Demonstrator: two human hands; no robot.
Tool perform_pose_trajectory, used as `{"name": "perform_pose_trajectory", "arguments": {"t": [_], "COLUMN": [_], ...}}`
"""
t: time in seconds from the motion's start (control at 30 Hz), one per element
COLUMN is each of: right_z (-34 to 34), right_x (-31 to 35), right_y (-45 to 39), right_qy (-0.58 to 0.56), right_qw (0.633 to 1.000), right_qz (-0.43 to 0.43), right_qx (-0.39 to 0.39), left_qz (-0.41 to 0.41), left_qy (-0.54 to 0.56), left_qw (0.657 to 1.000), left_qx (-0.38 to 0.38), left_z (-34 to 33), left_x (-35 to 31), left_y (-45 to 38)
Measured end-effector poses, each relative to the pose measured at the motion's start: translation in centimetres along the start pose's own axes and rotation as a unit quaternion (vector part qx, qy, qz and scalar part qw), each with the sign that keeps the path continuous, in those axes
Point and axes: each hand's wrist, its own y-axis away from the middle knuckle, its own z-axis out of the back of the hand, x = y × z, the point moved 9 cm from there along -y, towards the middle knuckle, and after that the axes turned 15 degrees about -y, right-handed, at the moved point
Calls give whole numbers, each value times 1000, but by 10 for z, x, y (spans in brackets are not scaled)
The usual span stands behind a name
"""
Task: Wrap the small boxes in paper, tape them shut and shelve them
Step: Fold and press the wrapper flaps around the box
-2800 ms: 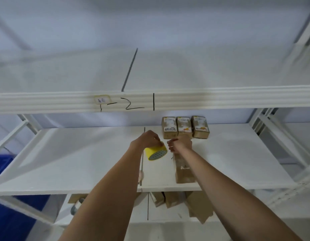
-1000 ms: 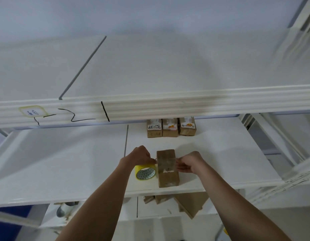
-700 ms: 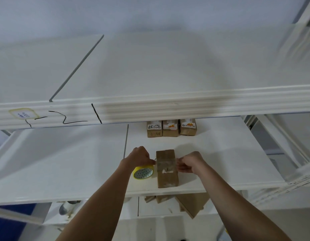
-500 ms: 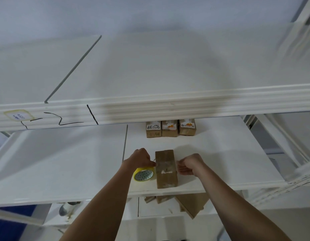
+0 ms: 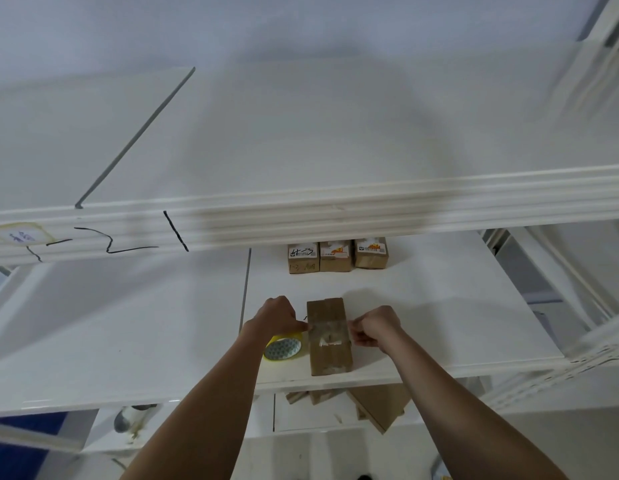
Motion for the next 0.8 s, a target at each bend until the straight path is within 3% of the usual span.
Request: {"name": "perform_pose_trajectory", "arguments": {"t": [0.5, 0.8], "right_z": [-2, -4], "right_x": [-16, -17], "right_y": [-9, -7], "right_qy": [-43, 97], "right_qw": [998, 992], "right_qz": [-26, 17], "right_qx": [-23, -72], "left_qz": [7, 10], "left_qy": [5, 15], "left_qw": [1000, 1000], "left_qx": [9, -4], "left_z": [-6, -7], "left_x": [-2, 0], "left_y": [-5, -3]}}
